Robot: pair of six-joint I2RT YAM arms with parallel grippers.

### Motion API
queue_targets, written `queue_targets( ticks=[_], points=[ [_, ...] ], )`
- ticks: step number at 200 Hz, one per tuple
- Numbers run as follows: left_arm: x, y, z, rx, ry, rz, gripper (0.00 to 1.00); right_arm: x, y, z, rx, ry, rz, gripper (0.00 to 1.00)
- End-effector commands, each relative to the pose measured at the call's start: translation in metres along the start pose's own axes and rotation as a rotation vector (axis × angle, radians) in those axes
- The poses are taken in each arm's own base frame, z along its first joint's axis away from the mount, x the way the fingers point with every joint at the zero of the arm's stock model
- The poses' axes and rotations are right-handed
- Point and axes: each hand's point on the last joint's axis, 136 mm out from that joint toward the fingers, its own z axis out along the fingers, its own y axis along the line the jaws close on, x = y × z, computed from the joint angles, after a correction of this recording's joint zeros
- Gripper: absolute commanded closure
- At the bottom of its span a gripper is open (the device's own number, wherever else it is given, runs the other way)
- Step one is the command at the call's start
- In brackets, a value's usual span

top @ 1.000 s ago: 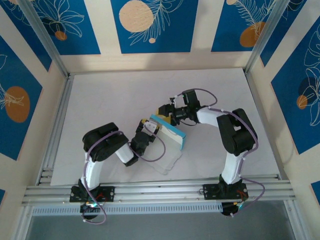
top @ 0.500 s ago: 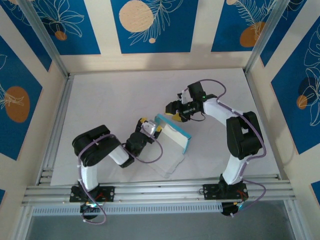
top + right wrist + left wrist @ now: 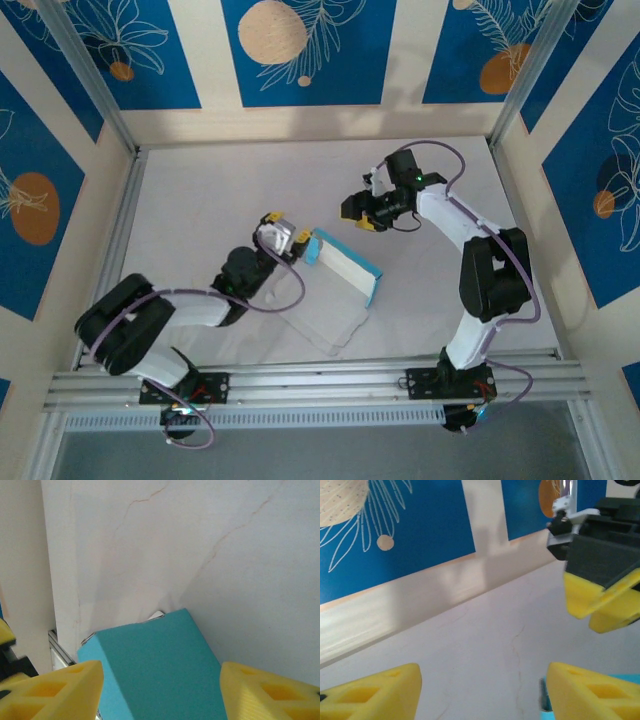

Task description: Fold the paper box

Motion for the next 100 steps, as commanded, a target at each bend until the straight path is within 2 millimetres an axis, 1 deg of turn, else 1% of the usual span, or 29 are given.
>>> queue_targets(
  ticks=[1,8,17,26,27,33,47,65,77,91,100],
  points=[
    [0.001,-0.002,-0.001,0.102,0.089,-0.023,0.4,0.003,0.022,-0.025,0.032,-0.023,-0.108,0.37],
    [-0.003,0.0,0.0,0.099,0.108,-0.016,0.41,0.002,0.024,-0.029,0.078,-0.036,-0.134,0.37],
    [-0.003,0.002,0.0,0.09,0.144,-0.028,0.42,0.002,0.027,-0.034,0.141,-0.047,-0.17,0.4],
    [-0.005,0.004,-0.001,0.079,0.173,-0.053,0.42,0.007,0.03,-0.035,0.206,-0.035,-0.214,0.43],
    [-0.002,0.004,-0.001,0.08,0.186,-0.057,0.42,0.007,0.031,-0.036,0.213,-0.035,-0.219,0.43],
    [-0.006,0.007,-0.001,0.067,0.189,-0.074,0.42,0.01,0.031,-0.035,0.255,-0.03,-0.245,0.43],
    [-0.006,0.01,-0.004,0.054,0.228,-0.079,0.46,0.021,0.034,-0.035,0.318,-0.006,-0.296,0.46],
    [-0.009,0.005,-0.005,0.111,0.274,0.032,0.46,0.034,0.037,-0.033,0.363,0.023,-0.346,0.47],
    [-0.009,0.003,-0.006,0.168,0.308,0.12,0.43,0.041,0.036,-0.032,0.381,0.036,-0.365,0.48],
    [-0.003,-0.001,-0.01,0.265,0.349,0.195,0.41,0.045,0.034,-0.033,0.378,0.025,-0.368,0.48],
    [0.006,-0.005,-0.013,0.329,0.376,0.23,0.39,0.045,0.033,-0.034,0.361,0.009,-0.357,0.48]
  ],
)
